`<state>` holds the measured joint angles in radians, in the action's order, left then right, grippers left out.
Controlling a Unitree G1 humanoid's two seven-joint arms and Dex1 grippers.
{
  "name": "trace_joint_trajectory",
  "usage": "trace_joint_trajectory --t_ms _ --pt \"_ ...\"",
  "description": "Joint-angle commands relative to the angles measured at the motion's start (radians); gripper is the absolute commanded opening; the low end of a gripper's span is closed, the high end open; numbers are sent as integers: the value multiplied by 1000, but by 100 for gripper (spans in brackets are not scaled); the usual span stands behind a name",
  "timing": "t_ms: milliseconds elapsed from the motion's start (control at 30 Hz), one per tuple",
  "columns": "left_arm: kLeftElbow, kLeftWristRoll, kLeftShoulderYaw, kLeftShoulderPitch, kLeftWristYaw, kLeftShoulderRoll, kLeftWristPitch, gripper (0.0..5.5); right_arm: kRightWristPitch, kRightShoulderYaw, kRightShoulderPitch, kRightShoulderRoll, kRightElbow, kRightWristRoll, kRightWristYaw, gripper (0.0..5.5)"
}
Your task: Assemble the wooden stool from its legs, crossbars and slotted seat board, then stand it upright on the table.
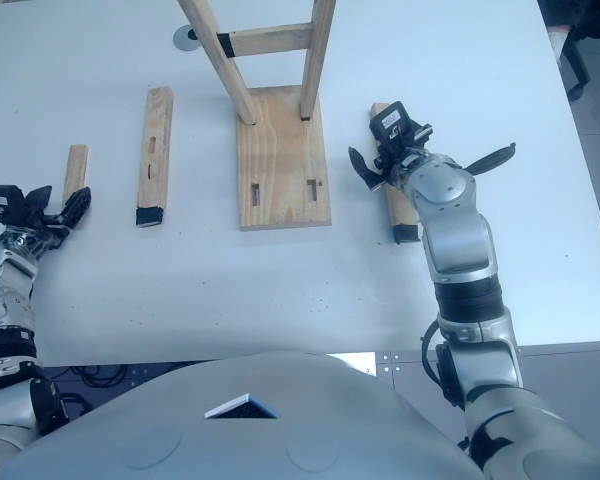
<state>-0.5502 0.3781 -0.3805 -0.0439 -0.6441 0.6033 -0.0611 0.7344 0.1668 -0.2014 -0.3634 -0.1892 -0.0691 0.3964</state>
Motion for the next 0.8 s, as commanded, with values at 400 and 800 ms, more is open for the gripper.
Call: trace_joint_trajectory --t_ms 400,800 --pt "-3 -57 95 -58 -41 -30 -92 190 26 -14 -8 22 -15 30 -24 414" --pt "-142 -135 118 48 32 -38 254 125 -28 -72 -57 7 49 77 -5 414"
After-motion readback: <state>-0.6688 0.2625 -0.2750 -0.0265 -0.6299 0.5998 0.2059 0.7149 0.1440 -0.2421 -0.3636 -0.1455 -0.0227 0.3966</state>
